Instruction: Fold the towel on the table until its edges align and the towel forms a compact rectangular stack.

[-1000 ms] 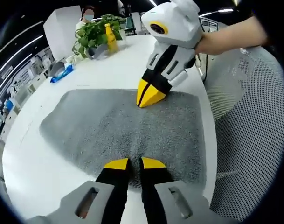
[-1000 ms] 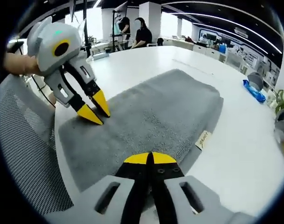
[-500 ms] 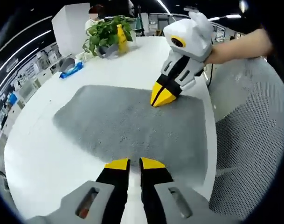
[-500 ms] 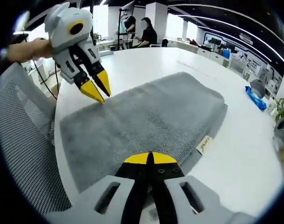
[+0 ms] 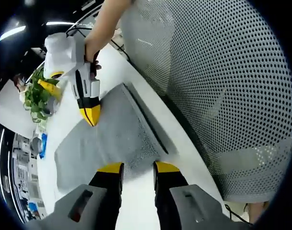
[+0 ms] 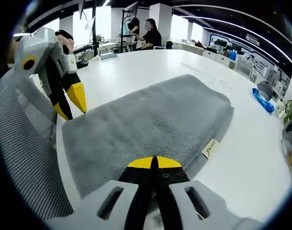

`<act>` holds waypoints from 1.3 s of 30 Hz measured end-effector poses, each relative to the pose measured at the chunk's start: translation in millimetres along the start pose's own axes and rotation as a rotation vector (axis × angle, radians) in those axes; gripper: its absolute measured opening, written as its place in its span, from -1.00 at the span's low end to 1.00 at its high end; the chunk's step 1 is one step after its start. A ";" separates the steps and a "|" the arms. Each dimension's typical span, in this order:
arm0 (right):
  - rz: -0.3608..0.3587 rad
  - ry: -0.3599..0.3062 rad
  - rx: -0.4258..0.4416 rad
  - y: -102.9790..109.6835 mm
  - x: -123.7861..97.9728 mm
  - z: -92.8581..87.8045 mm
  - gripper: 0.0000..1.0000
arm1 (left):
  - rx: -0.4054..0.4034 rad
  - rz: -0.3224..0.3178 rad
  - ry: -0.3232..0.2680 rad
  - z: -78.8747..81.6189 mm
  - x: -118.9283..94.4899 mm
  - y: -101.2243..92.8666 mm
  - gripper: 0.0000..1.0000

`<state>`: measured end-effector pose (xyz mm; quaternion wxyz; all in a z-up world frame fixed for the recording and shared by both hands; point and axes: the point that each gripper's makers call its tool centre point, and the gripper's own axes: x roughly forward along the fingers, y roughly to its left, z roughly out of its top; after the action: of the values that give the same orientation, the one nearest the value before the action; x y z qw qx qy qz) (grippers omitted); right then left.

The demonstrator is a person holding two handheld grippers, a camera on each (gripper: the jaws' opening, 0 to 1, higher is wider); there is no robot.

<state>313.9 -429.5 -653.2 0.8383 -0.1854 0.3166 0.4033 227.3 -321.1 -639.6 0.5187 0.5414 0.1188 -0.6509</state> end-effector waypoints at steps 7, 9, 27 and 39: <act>0.003 -0.003 0.007 -0.4 -0.1 -0.3 -1.00 | 0.063 -0.054 0.011 5.4 11.1 -11.1 -0.40; 0.003 -0.004 0.008 -0.5 -0.1 -0.3 -1.00 | 0.096 -0.053 0.005 7.6 14.5 -9.4 -0.50; 0.043 -0.017 -0.049 3.4 -14.1 17.2 -1.00 | -0.384 0.017 -0.110 20.9 -3.2 24.7 -0.88; 0.201 -0.138 -0.209 77.6 -66.6 60.1 -0.47 | -0.694 0.111 -0.236 22.8 -18.3 63.8 -0.89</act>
<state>243.7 -385.6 -568.3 0.7896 -0.2110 0.2315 0.5277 263.1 -355.1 -589.8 0.7159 0.2602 0.2424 -0.6009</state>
